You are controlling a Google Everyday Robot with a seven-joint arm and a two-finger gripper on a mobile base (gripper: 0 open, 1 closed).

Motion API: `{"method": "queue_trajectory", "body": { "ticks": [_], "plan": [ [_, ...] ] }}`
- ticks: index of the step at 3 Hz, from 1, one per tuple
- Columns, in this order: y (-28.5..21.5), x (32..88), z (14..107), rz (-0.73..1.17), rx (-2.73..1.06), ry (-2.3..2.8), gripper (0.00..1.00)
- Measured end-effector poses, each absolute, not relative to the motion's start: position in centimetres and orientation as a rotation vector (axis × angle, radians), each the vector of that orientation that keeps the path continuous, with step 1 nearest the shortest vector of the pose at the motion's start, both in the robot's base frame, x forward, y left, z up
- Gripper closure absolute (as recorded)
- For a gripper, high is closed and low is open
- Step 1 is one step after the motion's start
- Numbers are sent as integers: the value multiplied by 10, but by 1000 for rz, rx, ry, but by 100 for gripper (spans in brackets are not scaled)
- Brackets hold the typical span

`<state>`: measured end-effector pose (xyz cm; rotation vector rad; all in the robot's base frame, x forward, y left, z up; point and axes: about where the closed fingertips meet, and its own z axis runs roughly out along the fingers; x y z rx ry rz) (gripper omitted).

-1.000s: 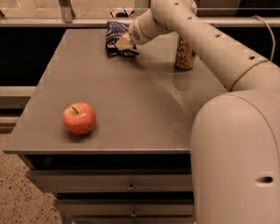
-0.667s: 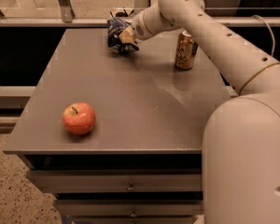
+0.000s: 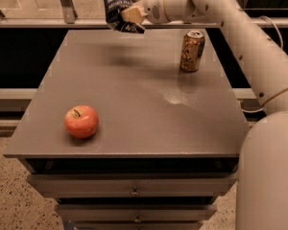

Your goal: Pick blue chip bag

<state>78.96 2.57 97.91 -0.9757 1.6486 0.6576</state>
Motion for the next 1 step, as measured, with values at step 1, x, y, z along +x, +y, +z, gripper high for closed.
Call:
{"method": "queue_trajectory", "body": {
  "ticks": [1],
  "plan": [
    [18, 763, 1016, 748, -964, 1553, 100]
  ]
}}
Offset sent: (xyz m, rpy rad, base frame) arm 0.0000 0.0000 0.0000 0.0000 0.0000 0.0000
